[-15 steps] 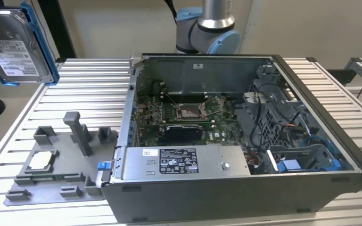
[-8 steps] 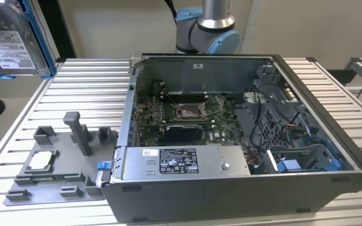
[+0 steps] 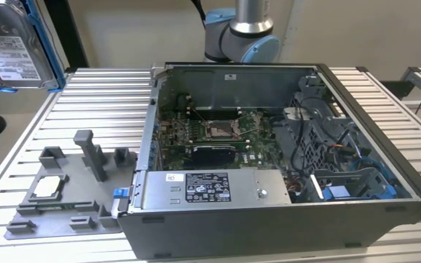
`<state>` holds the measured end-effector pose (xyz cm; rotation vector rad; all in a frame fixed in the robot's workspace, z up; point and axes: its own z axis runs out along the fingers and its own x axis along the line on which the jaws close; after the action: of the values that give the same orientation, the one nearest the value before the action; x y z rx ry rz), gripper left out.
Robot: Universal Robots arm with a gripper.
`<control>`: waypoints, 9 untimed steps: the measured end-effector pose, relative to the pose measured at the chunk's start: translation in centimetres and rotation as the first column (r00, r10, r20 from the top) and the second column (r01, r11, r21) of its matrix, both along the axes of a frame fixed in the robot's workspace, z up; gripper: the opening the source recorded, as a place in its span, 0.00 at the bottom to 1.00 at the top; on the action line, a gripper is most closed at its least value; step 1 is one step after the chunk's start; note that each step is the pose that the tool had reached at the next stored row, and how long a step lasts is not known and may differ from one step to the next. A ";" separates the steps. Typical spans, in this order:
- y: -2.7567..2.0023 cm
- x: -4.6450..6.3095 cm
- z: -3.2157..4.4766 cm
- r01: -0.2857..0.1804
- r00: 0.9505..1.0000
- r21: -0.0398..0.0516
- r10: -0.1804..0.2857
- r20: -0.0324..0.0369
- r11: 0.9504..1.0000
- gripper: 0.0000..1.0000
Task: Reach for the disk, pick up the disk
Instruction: 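Pick up the disk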
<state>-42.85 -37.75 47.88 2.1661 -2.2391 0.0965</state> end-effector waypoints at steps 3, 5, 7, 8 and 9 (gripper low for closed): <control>0.01 0.3 0.00 0.000 1.000 0.000 0.000 0.000 1.000 0.00; 0.00 0.9 0.01 0.000 1.000 0.000 0.000 0.000 1.000 0.00; 0.00 1.4 0.00 0.000 1.000 0.000 0.000 0.000 1.000 0.00; 0.00 1.6 0.00 0.000 1.000 0.000 0.000 0.000 1.000 0.00; 0.00 1.9 0.00 0.000 1.000 0.000 0.000 0.000 1.000 0.00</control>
<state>-40.93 -37.75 47.88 2.1660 -2.2391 0.0966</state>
